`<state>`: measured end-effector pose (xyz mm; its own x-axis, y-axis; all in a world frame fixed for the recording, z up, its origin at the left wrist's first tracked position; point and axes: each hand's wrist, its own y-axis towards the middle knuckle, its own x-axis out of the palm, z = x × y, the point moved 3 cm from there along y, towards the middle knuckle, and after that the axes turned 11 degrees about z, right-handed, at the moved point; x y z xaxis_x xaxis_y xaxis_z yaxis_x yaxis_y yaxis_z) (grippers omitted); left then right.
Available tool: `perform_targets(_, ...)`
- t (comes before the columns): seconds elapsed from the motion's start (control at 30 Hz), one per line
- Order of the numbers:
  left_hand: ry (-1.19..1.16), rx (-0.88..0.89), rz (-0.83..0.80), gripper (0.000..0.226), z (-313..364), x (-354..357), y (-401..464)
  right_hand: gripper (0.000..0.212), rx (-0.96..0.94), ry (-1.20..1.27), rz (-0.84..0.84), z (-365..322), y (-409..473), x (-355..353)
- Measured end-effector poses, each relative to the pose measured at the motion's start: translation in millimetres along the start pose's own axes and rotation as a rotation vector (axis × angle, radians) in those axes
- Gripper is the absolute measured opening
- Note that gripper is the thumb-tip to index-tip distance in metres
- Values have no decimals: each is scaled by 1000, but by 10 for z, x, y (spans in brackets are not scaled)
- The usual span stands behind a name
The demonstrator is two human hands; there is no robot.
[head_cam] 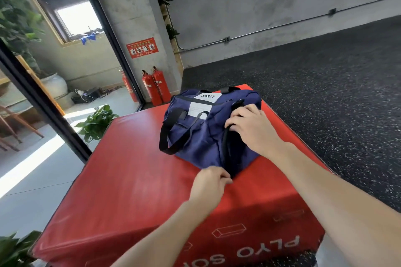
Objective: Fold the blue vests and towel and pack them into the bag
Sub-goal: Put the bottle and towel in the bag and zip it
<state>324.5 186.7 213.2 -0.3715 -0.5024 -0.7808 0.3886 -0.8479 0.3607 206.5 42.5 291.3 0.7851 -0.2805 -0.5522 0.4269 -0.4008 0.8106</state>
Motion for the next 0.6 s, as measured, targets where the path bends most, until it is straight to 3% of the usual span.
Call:
perform_targets(0.13,-37,-12,18,14,-17,187,-53,15,75,10,-14,68,-60,-25)
perform_targets(0.3,20,78,134,37,-34,-162,68,14,242,-66,-36,294,-88,-164)
perform_targets(0.43,-61,21,351,28,-162,-578,458,25,541,-116,-60,627,-79,-217)
perform_targets(0.53,-89,-4,469,22,-342,-806,850,33,733,42,13,756,-6,-197)
perform_targets(0.6,-107,14,507,21,-475,-903,1122,27,790,150,61,729,45,-198)
